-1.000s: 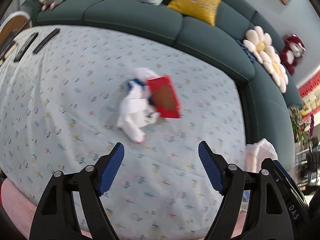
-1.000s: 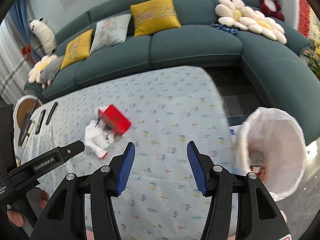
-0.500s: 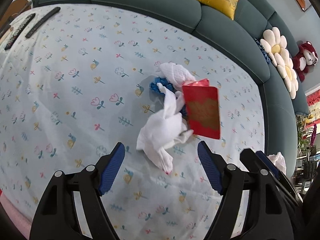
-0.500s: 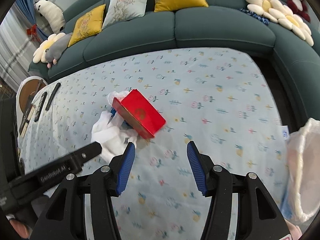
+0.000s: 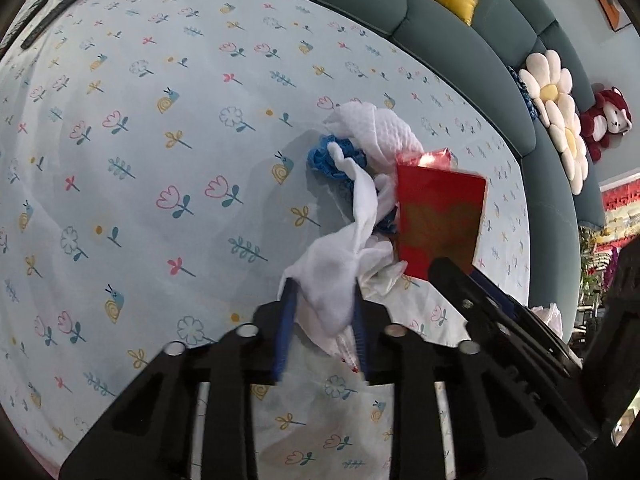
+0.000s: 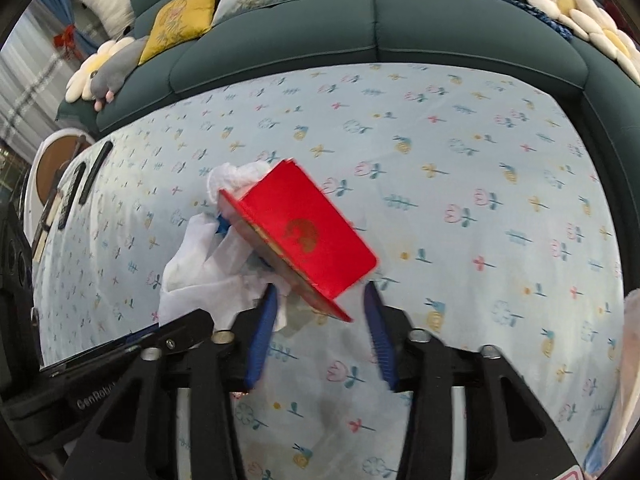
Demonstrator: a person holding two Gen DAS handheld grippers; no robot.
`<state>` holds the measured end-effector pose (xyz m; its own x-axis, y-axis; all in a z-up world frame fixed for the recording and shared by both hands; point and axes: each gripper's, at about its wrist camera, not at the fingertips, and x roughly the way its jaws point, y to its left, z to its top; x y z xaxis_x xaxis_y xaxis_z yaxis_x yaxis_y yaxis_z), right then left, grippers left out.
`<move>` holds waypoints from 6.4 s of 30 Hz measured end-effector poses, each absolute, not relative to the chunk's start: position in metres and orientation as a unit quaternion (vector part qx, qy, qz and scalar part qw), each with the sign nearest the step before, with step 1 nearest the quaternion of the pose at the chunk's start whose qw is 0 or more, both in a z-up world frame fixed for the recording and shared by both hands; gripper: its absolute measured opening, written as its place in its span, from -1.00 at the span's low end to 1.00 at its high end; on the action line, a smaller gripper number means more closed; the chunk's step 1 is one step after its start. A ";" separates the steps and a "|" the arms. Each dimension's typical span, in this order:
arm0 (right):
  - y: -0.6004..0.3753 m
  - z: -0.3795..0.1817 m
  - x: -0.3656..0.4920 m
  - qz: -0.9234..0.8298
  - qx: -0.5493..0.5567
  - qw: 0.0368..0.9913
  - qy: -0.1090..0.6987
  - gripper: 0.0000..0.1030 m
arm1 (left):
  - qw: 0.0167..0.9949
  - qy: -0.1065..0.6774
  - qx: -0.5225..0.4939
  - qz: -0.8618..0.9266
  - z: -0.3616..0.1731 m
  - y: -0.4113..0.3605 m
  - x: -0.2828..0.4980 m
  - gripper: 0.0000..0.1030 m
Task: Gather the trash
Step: 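Grasp the white tissue with the left tool while the right tool grasps the red packet, then carry the tissue and red packet with both tools over the bin, then open both tools to drop the tissue and red packet into the bin, then move both tools back toward the white tissue and blue cloth, then grasp the white tissue with the right tool while the left tool grasps the blue cloth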
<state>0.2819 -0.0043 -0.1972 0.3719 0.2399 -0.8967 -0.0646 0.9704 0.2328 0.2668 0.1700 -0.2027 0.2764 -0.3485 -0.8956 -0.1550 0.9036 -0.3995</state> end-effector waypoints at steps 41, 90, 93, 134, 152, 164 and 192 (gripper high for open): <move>-0.230 0.054 0.106 0.009 0.165 0.942 0.293 -0.95 | 0.882 0.403 -0.050 -0.239 0.054 -0.056 0.139 -0.83; -0.397 -0.053 0.033 -0.136 0.262 0.898 0.327 -0.25 | 0.831 0.468 0.015 -0.301 -0.014 -0.237 0.119 -0.07; -0.393 -0.052 0.035 -0.133 0.257 0.898 0.331 -0.25 | 0.833 0.469 0.012 -0.294 -0.014 -0.231 0.122 -0.08; -0.211 -0.040 0.104 -0.029 0.144 0.911 0.385 -0.16 | 0.849 0.493 -0.131 -0.137 -0.048 0.003 0.171 0.13; -0.073 -0.105 0.205 0.059 0.118 0.875 0.465 -0.13 | 0.816 0.538 -0.211 -0.001 -0.131 0.174 0.217 0.27; 0.009 -0.159 0.314 0.094 0.145 0.842 0.511 0.17 | 0.807 0.546 -0.222 0.037 -0.163 0.244 0.270 0.31; -0.086 -0.203 0.303 0.033 0.228 0.818 0.527 -0.65 | 0.794 0.591 -0.139 -0.022 -0.215 0.118 0.337 0.09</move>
<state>0.3027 -0.0864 -0.2032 0.4433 0.2933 -0.8470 0.1865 0.8941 0.4072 0.3375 0.1178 -0.2151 0.3006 -0.1996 -0.9326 -0.1288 0.9604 -0.2471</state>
